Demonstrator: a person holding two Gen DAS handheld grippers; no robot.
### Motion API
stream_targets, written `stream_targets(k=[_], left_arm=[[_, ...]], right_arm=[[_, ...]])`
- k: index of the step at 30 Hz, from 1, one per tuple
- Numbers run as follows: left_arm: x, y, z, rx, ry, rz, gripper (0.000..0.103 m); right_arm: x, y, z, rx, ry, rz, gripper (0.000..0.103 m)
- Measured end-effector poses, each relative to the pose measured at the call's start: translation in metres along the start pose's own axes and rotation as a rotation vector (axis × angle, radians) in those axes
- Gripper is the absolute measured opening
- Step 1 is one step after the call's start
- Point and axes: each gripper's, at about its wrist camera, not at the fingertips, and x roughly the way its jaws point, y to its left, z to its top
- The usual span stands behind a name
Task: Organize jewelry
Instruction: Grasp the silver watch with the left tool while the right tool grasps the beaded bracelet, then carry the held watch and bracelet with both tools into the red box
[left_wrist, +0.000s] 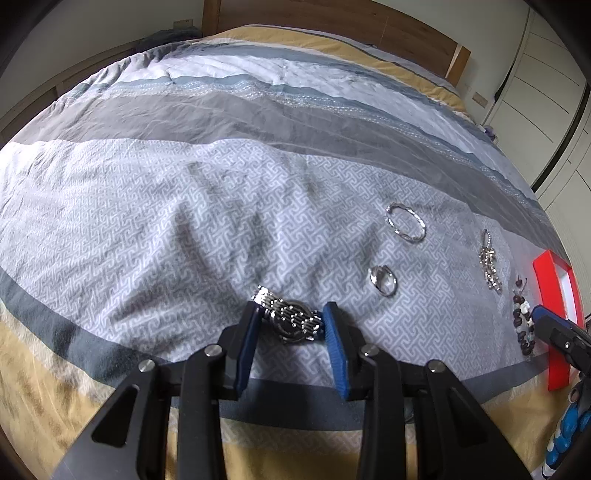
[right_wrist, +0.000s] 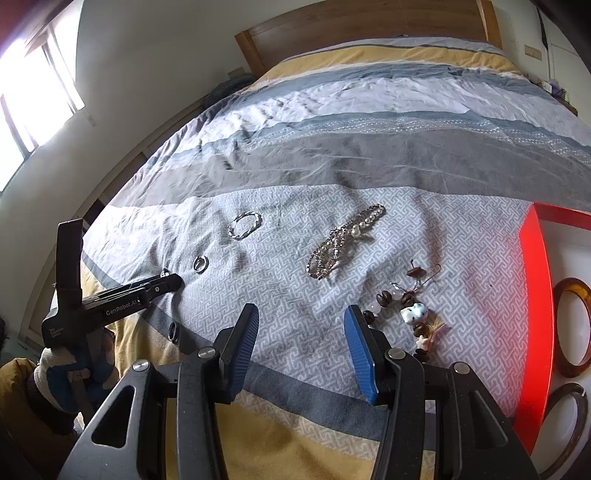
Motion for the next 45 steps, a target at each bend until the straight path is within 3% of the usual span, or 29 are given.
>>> stream_targets(k=[9,28,30,33,35,45], left_arm=[[0.003,0.0,0.001,0.003,-0.019,0.008,0.031],[-0.007,0.005,-0.004,-0.007,-0.05,0.012,0.03],[-0.01,0.006,-0.004,-0.013,-0.053,0.012,0.03],[-0.014,0.007,-0.006,-0.019,-0.053,0.012,0.03],[-0.017,0.008,-0.006,-0.023,-0.053,0.011,0.03],[-0.051,0.011,-0.012,-0.049,-0.071,0.013,0.03]], right_arm=[[-0.009,-0.022,-0.002,0.025,-0.029,-0.087,0.049],[0.014,-0.041,-0.017,0.036,0.033,-0.177,0.054],[0.015,-0.042,-0.017,0.034,0.032,-0.188,0.048],[0.017,-0.043,-0.017,0.029,0.041,-0.183,0.02],[0.016,-0.043,-0.018,0.03,0.047,-0.171,0.015],[-0.016,-0.022,-0.025,0.014,0.022,-0.099,0.014]])
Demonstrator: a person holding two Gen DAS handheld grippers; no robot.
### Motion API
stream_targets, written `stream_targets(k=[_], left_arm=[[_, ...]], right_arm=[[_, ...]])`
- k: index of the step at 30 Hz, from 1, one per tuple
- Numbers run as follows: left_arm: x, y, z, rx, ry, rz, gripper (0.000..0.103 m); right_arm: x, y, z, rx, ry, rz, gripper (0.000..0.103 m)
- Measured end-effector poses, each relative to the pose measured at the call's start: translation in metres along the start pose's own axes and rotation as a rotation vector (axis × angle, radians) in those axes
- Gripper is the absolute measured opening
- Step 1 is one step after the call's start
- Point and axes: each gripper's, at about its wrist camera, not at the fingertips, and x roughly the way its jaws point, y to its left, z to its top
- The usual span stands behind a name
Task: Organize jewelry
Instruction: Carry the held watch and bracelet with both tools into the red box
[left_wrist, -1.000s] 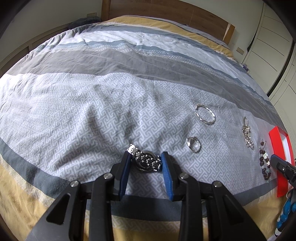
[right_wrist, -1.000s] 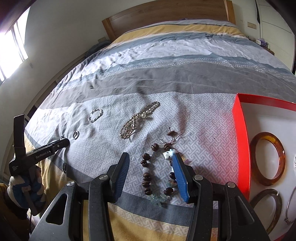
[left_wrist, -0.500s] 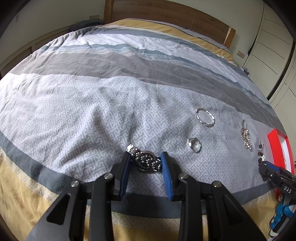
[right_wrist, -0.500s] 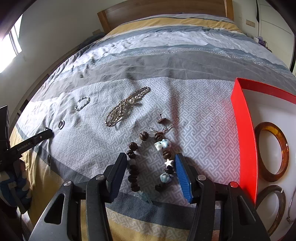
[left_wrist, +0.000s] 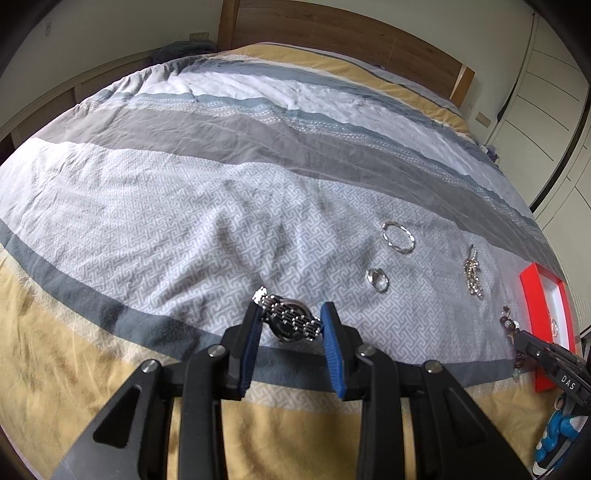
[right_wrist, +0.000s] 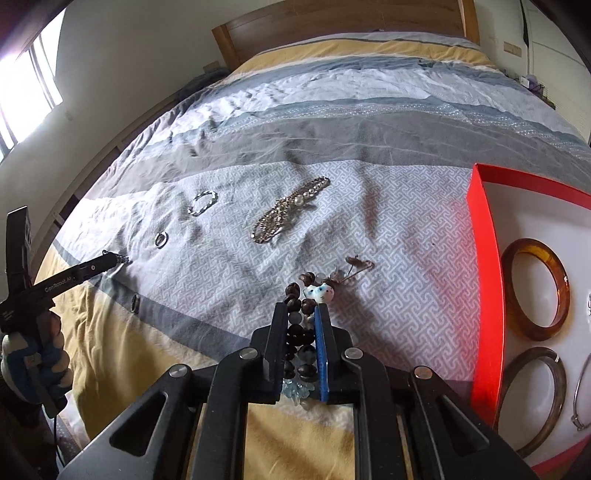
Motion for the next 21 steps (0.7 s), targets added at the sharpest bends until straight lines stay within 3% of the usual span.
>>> stream_targets(k=[12,21], left_arm=[[-0.069,-0.011,-0.004,0.025,-0.052,-0.002,0.03],[-0.1,-0.054,-0.007,0.071,-0.078,-0.052,0.03]], right_arm=[[-0.081,0.013,-0.005,-0.006,-0.094,0.026,0.014],[-0.144,-0.013,-0.011,0.016,-0.184,-0.019,0.014]])
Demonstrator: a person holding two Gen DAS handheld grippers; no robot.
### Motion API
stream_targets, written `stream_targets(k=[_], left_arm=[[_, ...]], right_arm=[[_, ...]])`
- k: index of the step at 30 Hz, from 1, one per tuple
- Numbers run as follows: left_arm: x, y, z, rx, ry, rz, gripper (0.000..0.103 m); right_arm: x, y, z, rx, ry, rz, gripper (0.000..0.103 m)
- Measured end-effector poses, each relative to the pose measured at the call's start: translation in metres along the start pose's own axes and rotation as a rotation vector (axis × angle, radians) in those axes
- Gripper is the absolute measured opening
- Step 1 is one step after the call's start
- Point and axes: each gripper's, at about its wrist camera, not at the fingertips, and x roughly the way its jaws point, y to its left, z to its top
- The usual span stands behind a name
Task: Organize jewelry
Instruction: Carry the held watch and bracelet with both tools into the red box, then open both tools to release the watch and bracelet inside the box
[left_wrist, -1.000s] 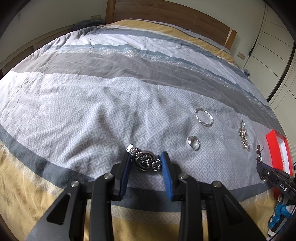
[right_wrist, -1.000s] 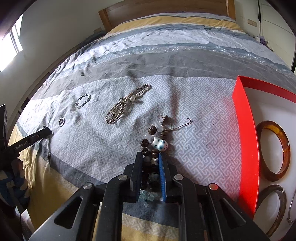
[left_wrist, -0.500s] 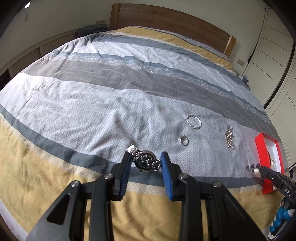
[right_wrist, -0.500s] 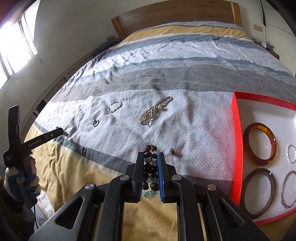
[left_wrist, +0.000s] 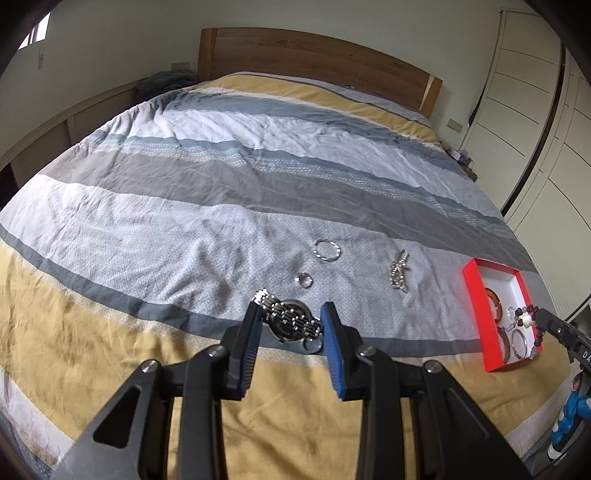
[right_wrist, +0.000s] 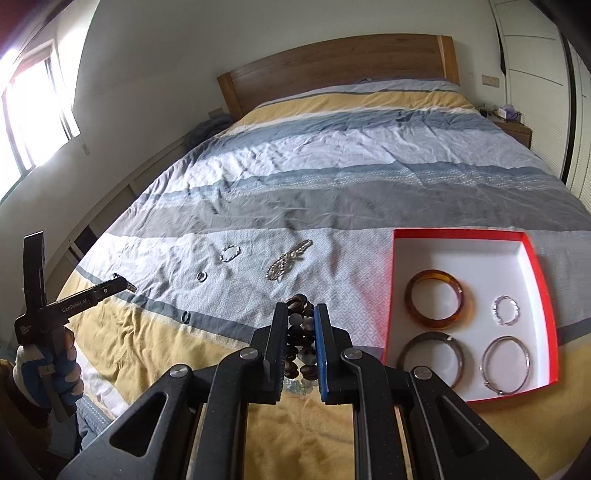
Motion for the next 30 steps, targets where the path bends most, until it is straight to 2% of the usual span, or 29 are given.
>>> stream_targets(k=[7,14,24,30], left_arm=[[-0.001,-0.06,0.008,0.061,-0.004,-0.072,0.03],[0.014,-0.141,0.01,0.153,0.016,-0.162,0.03],[0.061,-0.266,0.015,0.308,0.058,-0.296,0.03],[0.11,-0.321,0.019,0.354,0.109,-0.335,0.03]], right_arm=[[-0.036,-0.044,0.006,0.021,-0.053,-0.064,0.014],[-0.05,-0.093,0.01,0.047,-0.078,-0.113,0.014],[-0.03,-0.155,0.026,0.075,-0.086,-0.148,0.014],[0.001,-0.188,0.038,0.086,-0.065,-0.154,0.014]])
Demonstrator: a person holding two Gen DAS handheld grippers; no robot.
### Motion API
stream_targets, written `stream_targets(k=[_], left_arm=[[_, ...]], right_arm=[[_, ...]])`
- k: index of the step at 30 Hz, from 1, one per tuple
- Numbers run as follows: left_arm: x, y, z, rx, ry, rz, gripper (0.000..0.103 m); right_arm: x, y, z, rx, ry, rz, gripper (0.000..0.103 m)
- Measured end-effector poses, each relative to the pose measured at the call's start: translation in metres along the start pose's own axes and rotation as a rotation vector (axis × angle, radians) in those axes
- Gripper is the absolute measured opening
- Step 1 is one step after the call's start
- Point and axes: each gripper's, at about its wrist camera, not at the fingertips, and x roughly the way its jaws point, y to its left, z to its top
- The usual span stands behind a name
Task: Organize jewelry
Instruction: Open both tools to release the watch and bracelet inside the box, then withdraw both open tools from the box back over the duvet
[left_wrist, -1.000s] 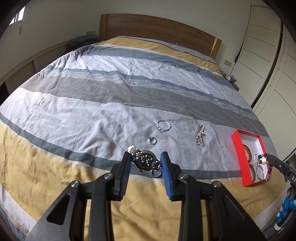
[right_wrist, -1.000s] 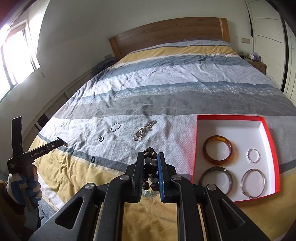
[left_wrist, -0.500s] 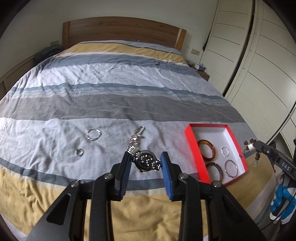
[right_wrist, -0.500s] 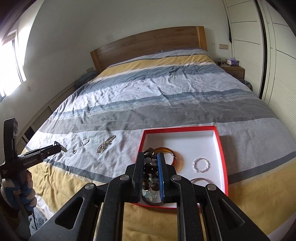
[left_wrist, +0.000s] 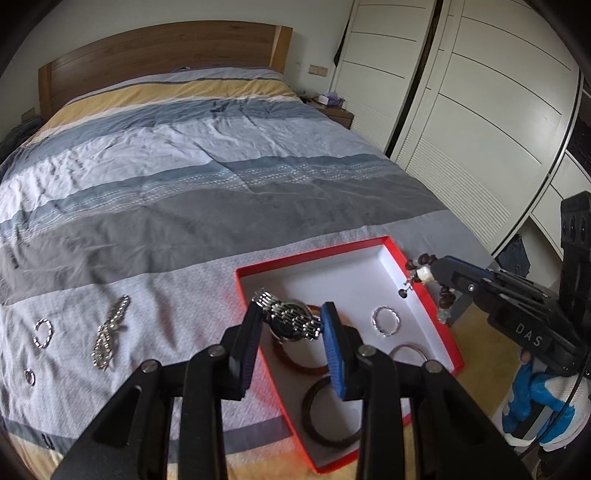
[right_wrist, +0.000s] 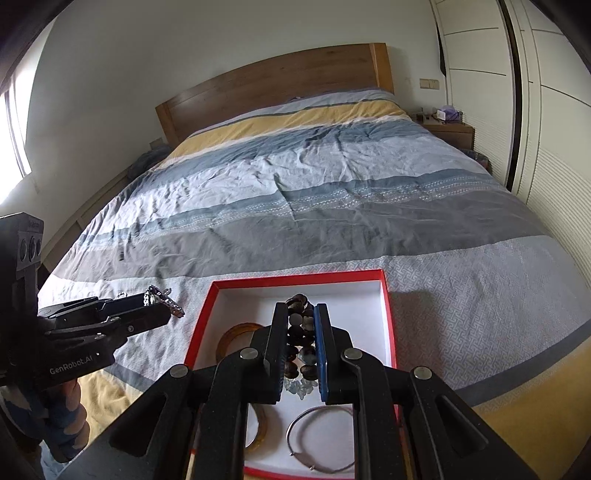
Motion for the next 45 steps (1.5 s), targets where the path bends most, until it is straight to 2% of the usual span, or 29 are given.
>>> stream_targets(k=[11,20,22,26,32,40,45], left_arm=[[0.089,-0.002,0.021,-0.003,0.089,0.039,0.03],[0.118,0.007,0.014,-0.001,0.132,0.051,0.031],[0.117,0.006,0.014,0.0,0.132,0.049,0.031],[0.114,0.011,0.015,-0.025,0.133,0.032,0.031],[0.1,0.017,0.021,-0.064,0.123,-0.016,0.032],[0.056,0.011,0.029,-0.039,0.081,-0.071,0.038],[0.015,0.02,0.026,-0.038,0.037,-0.063,0.038]], right_arm=[[0.072,-0.026,0.006,-0.013,0.08,-0.008,0.014],[0.096,-0.032,0.002,-0.015,0.131,-0.025,0.015],[0.096,-0.031,0.003,-0.028,0.13,-0.048,0.016],[0.092,-0.032,0.005,-0.037,0.124,-0.083,0.027],[0.076,-0.035,0.009,-0.033,0.106,-0.102,0.031],[0.029,-0.034,0.01,-0.013,0.048,-0.096,0.033],[-0.006,-0.032,0.002,-0.016,0.027,-0.104,0.034]])
